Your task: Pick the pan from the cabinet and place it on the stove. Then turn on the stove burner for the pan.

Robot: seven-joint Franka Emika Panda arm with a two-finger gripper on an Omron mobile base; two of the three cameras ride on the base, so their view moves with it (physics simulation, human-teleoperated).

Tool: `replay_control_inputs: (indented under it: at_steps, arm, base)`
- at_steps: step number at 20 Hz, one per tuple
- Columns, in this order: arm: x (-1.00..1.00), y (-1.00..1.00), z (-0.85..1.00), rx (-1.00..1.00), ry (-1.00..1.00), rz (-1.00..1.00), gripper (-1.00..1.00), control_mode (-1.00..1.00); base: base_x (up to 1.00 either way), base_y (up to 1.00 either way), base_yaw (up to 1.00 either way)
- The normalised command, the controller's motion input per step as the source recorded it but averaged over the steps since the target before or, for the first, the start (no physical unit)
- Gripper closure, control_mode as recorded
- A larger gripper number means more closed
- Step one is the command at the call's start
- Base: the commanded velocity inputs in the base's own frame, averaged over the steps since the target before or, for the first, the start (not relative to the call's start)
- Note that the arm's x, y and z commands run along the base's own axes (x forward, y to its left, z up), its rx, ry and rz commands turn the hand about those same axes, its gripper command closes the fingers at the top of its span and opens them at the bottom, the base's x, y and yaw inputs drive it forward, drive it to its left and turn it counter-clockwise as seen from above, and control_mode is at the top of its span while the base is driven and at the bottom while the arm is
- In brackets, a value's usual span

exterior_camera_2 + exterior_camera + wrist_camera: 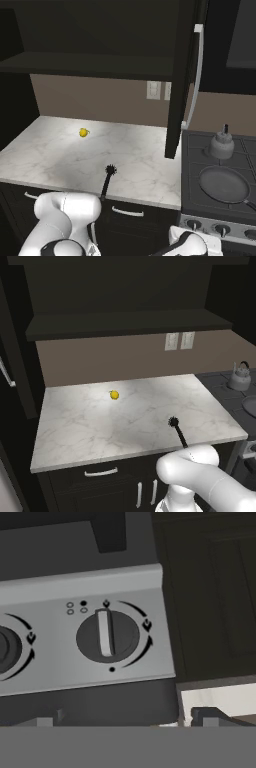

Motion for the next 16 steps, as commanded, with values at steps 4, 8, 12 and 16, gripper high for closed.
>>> replay_control_inputs:
  at_steps: [4, 8, 12, 16]
  arm:
    - [0.09, 0.00, -0.09, 0.00, 0.00, 0.00, -1.00, -1.00]
    - [0.08, -0.04, -0.14, 0.00, 0.00, 0.00, -1.00, -1.00]
    - [0.07, -0.03, -0.13, 0.00, 0.00, 0.00, -1.00, -1.00]
    - [0.06, -0.04, -0.12, 0.00, 0.00, 0.00, -1.00, -1.00]
  base:
    - [0.00, 0.00, 0.00]
    - [0.00, 0.00, 0.00]
    - [0.00, 0.00, 0.00]
    - [0.00, 0.00, 0.00]
